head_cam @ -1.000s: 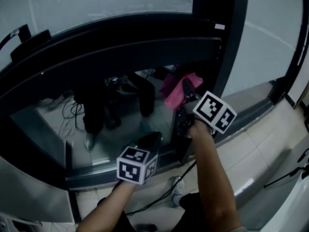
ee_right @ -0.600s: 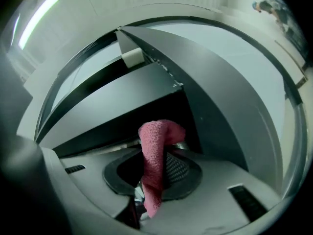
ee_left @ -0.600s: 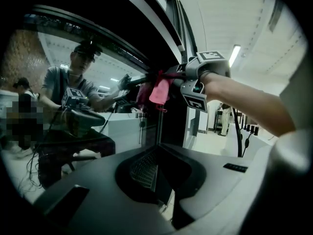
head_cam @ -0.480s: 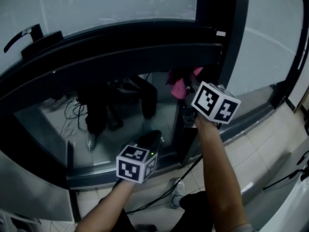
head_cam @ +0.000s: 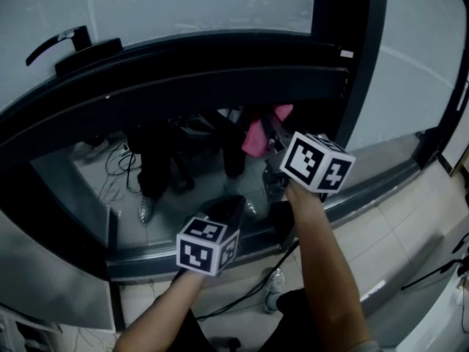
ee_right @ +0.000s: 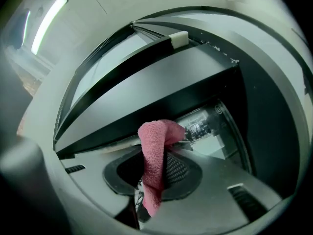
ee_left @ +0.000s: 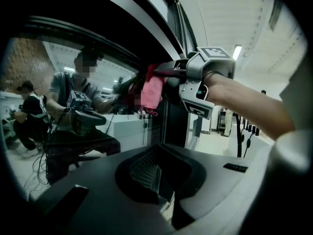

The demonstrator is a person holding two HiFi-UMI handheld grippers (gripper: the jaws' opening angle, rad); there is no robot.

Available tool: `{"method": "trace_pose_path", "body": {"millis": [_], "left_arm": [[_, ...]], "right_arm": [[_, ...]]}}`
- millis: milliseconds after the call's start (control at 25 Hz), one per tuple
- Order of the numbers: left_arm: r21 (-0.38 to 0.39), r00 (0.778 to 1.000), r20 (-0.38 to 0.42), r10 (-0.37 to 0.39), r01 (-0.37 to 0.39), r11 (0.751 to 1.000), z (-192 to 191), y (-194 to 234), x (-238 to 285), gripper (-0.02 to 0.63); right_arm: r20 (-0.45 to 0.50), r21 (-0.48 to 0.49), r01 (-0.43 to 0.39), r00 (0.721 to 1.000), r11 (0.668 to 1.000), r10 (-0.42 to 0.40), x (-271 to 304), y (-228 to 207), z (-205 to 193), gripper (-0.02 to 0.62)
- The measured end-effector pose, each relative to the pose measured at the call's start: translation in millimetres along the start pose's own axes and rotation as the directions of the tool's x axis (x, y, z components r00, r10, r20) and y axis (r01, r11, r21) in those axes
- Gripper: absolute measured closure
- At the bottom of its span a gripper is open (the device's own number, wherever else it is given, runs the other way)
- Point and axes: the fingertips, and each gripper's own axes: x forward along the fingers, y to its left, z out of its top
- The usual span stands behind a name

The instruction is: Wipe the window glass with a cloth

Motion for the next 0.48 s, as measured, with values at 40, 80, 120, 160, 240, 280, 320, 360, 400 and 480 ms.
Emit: {"method": "trace_pose_path", "body": {"millis": [40,80,120,160,240,280,320,360,400,480], "left_arm": [[-0.001,1.0,0.0,0.004,-0.004,1.0,-0.6,2.4,-3.6,0.604],[-0.002,1.0,0.0,0.008,-0.008,1.0,-1.4,4.7,-7.2,0.604],[-0.002,1.0,0.0,0.013,-0.013,1.0,-2.4,7.1,-10.8,0.604],[-0.003,1.0,-0.001,0.018,-0.018,1.0,-3.4,9.5,-14.4,0.604],[-0.003,1.0,-0.004,0.031,-0.031,1.0,-5.6,14.3,-21.1,0.604],[0.0,0.999,-0.007,0.038,-0.038,0.999,-6.4,16.7,-24.0,0.604],[0.003,0.999,-0.01,0.044,-0.044,0.999,-6.7,19.7,-26.7,0.604],[0.005,0.999,-0.011,0.051,-0.051,0.999,-6.4,23.3,-29.3,0.604],[0.003,0.998,-0.011,0.059,-0.059,0.998,-5.9,27.6,-31.9,0.604],[-0.009,0.997,-0.013,0.076,-0.076,0.997,-6.6,36.4,-36.6,0.604]], "right_arm": [[0.004,0.021,-0.014,1.0,1.0,0.014,0.5,5.9,-2.1,0.522],[0.011,0.055,-0.035,0.999,0.998,0.034,1.2,12.2,-3.8,0.522],[0.024,0.105,-0.063,0.998,0.992,0.061,2.1,19.0,-5.4,0.522],[0.04,0.164,-0.096,0.995,0.982,0.091,3.2,25.8,-6.8,0.522],[0.075,0.27,-0.156,0.987,0.95,0.141,6.2,38.2,-10.0,0.522],[0.089,0.31,-0.178,0.983,0.934,0.158,8.1,43.4,-11.9,0.522],[0.102,0.339,-0.19,0.981,0.922,0.165,10.0,46.6,-13.7,0.523],[0.112,0.357,-0.191,0.981,0.914,0.161,11.8,47.5,-15.0,0.523],[0.123,0.371,-0.185,0.981,0.91,0.149,13.4,46.5,-16.0,0.525],[0.143,0.386,-0.162,0.983,0.908,0.114,15.4,40.7,-17.5,0.526]]}}
